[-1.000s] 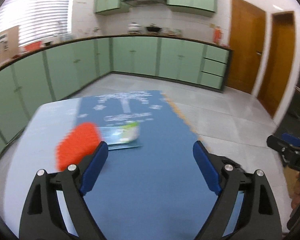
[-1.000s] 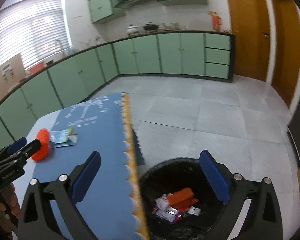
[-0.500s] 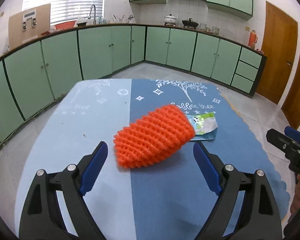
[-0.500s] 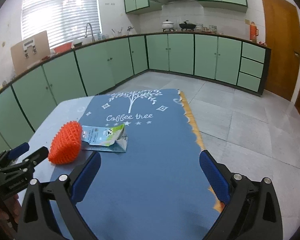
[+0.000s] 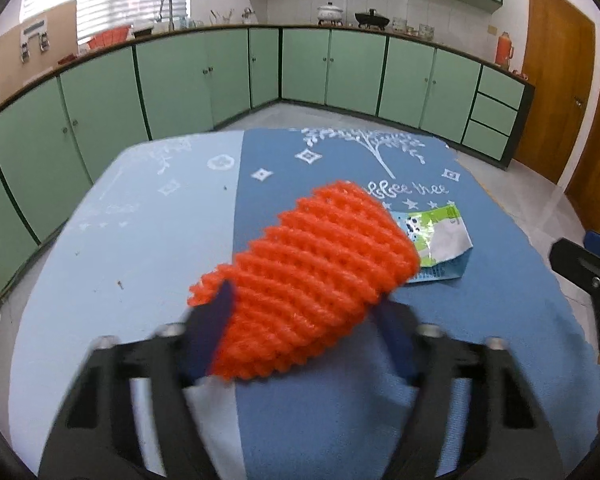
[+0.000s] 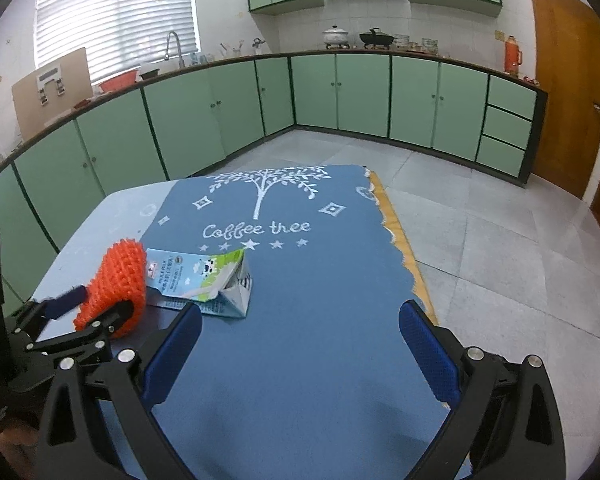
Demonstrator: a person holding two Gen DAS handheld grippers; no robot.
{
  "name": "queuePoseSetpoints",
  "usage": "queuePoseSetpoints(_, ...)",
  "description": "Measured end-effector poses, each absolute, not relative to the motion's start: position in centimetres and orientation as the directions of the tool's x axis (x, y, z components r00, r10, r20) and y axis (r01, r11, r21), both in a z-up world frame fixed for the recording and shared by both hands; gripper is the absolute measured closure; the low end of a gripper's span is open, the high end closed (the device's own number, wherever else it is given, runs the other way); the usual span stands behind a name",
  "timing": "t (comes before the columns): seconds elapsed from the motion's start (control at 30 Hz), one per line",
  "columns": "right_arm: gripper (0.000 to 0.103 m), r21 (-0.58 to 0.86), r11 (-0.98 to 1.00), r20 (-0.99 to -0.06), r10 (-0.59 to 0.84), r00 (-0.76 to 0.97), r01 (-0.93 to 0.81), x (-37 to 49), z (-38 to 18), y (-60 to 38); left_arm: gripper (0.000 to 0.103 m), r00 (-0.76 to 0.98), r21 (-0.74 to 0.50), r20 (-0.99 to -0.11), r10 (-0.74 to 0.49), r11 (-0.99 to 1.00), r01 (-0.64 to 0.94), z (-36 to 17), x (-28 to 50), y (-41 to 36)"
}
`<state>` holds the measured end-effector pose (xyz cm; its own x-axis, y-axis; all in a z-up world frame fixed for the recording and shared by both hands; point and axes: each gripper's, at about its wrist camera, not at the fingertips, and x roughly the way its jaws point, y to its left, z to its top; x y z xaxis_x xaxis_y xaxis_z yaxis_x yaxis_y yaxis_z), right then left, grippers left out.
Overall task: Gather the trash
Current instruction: 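Grasp the second orange foam net with the left gripper while the right approaches the milk carton, then close the right gripper on the blue-green milk carton and lift it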
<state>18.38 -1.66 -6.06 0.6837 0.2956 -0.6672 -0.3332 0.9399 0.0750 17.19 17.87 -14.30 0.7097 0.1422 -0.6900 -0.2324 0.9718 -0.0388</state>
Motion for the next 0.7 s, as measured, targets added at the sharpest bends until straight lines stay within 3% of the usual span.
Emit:
queuePoseSetpoints(0.13,0.007,0.097,0.928,-0.678,0.326,0.659,-0.359,19.7,-6.8,-0.2,0.088,0.717,-0.055,-0.683,0.14,0.969,-0.241,-14.2,17.0,18.2)
queuePoseSetpoints(0.4,0.019,0.11,0.916,-0.7,0.346,0.624,-0.385,21.7,-8.0,3.0,0.091,0.741,-0.027,-0.631,0.23,0.948,-0.317,-12.7,15.9,19.9)
queuePoseSetpoints(0.53,0.032,0.106,0.919,-0.724,0.334,0.603,-0.381,22.6,-9.0,4.1,0.091,0.733,0.028,-0.616,0.289,0.938,-0.346,-12.5,16.2,20.3)
queuePoseSetpoints(0.7,0.048,0.095,0.921,-0.745,0.317,0.587,-0.378,23.2,-9.8,4.9,0.091,0.721,0.02,-0.637,0.273,0.941,-0.338,-13.3,16.9,20.4)
